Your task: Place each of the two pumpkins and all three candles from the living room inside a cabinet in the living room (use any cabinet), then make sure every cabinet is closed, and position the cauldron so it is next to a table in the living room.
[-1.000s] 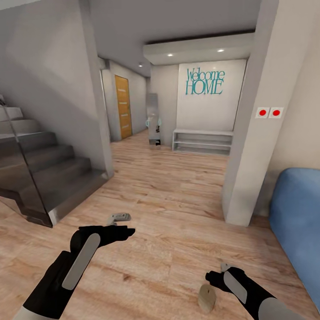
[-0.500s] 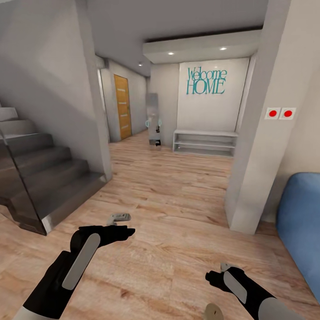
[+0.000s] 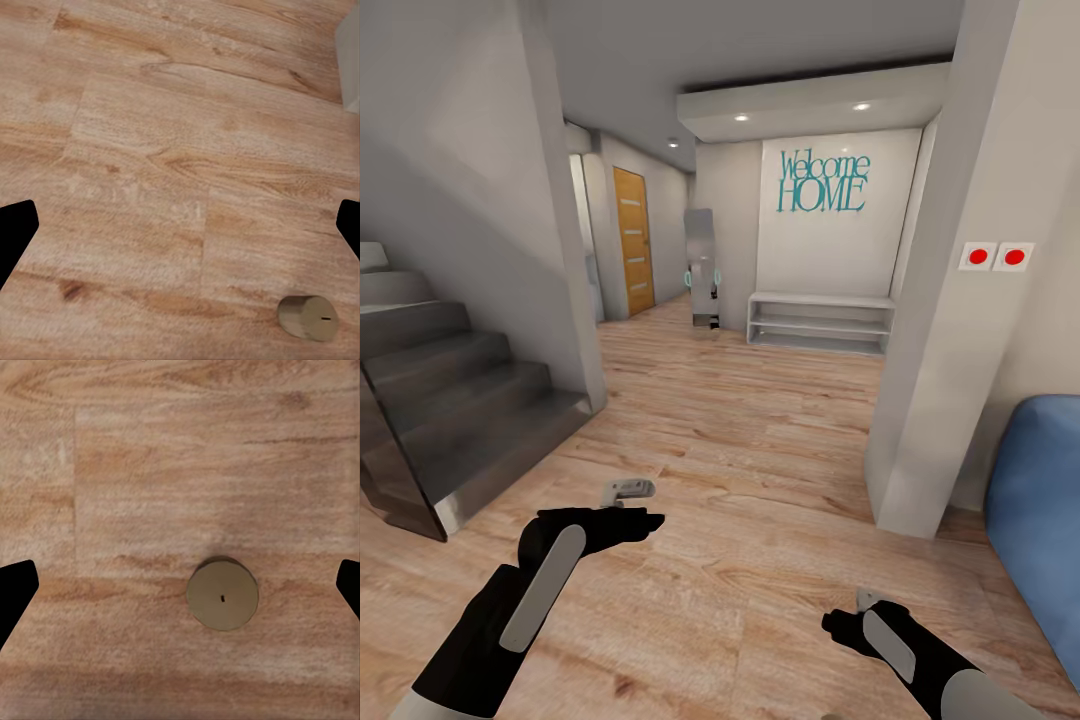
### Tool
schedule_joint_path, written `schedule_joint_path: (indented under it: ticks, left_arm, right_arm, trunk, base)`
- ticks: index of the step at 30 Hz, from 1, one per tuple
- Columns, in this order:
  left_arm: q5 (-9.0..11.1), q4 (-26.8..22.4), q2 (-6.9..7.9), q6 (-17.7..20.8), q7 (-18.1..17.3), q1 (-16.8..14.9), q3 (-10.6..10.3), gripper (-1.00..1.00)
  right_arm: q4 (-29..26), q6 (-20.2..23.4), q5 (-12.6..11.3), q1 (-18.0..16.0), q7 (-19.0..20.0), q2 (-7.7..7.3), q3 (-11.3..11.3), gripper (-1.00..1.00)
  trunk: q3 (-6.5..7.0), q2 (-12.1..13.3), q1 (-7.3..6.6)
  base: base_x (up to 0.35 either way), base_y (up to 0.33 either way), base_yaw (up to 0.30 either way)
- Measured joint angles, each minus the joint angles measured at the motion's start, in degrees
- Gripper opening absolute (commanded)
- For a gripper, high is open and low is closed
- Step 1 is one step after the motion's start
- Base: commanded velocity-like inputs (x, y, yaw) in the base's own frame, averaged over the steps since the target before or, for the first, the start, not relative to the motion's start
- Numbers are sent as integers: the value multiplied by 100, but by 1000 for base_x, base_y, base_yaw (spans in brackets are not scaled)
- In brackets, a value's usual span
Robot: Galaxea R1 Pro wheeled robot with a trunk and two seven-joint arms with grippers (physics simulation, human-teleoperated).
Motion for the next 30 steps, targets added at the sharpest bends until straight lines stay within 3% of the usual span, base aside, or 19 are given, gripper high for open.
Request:
schedule_joint_path:
  ticks: [9, 30]
  left_arm:
    - [47, 0, 11, 0, -6, 0, 2, 100]
    - [174, 0, 7, 19, -49, 0, -15, 100]
  right_arm:
    - [13, -2, 0, 1, -4, -1, -1, 100]
    - [25, -93, 7, 2, 2, -9, 11, 100]
  trunk:
    - [0, 0, 0]
    - [-377, -841, 461]
  base:
    - [2, -1, 0]
    - [0, 0, 0]
